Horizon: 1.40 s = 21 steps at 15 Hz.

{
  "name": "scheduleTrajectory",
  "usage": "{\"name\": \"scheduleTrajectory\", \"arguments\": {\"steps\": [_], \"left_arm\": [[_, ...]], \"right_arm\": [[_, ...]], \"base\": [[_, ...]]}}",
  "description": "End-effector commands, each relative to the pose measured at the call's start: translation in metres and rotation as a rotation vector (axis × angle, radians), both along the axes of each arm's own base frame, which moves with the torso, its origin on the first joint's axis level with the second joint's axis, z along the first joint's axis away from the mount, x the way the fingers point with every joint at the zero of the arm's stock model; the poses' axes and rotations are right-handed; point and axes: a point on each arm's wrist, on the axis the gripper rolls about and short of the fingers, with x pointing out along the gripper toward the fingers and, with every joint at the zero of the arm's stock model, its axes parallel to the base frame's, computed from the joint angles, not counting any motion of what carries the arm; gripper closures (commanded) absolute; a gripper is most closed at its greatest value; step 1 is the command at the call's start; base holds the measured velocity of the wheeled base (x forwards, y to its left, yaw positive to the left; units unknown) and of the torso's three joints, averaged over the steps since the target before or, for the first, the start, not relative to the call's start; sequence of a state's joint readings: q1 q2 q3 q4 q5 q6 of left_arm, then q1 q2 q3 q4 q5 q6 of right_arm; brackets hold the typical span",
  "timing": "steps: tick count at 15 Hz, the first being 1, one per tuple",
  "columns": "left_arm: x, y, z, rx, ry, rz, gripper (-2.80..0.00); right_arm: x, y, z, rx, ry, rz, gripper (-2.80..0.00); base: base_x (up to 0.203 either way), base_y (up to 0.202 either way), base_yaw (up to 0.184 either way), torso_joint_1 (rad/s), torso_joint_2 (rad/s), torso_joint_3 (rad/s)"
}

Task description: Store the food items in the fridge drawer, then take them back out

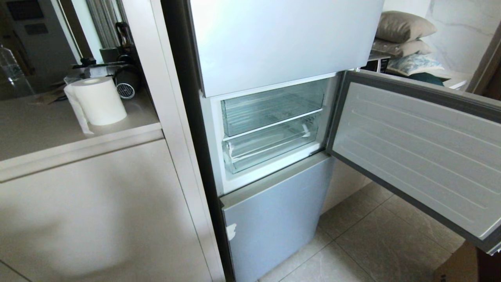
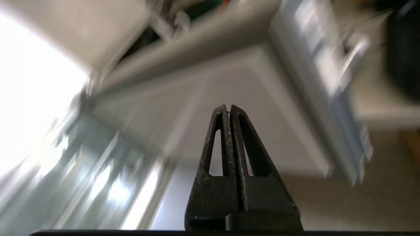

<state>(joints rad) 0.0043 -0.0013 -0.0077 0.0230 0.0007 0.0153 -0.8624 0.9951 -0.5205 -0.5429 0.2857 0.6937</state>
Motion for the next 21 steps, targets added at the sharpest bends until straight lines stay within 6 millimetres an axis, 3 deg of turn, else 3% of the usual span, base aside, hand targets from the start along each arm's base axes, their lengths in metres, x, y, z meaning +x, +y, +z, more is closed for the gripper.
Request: {"name": "scheduleTrajectory", "arguments": {"steps": [1,4,11,14,17,21], "left_arm": [[0.000,0.000,0.000,0.000,0.001,0.000,0.00],[0.000,0.000,0.000,0.000,0.001,0.001,0.00],[0.000,0.000,0.000,0.000,0.001,0.001,0.00],[0.000,0.000,0.000,0.000,0.001,0.003,0.00],[0.000,0.000,0.000,0.000,0.001,0.001,0.00],[0.000,0.000,0.000,0.000,0.001,0.001,0.00]], "right_arm": [[0.002,-0.047,-0.002,0.014,-0.054,-0.156,0.00],[-0.006,-0.080,-0.002,0.021,-0.120,-0.266,0.00],[0.026,-0.167,-0.027,0.225,-0.144,-0.233,0.00],[0.039,-0.194,-0.038,0.309,-0.163,-0.160,0.00],[0.049,-0.212,-0.045,0.391,-0.182,-0.048,0.00],[0.056,-0.218,-0.047,0.511,-0.198,0.168,0.00]], "base": [[0.000,0.000,0.000,0.000,0.00,0.000],[0.000,0.000,0.000,0.000,0.00,0.000],[0.000,0.000,0.000,0.000,0.00,0.000],[0.000,0.000,0.000,0.000,0.00,0.000],[0.000,0.000,0.000,0.000,0.00,0.000],[0.000,0.000,0.000,0.000,0.00,0.000]]}}
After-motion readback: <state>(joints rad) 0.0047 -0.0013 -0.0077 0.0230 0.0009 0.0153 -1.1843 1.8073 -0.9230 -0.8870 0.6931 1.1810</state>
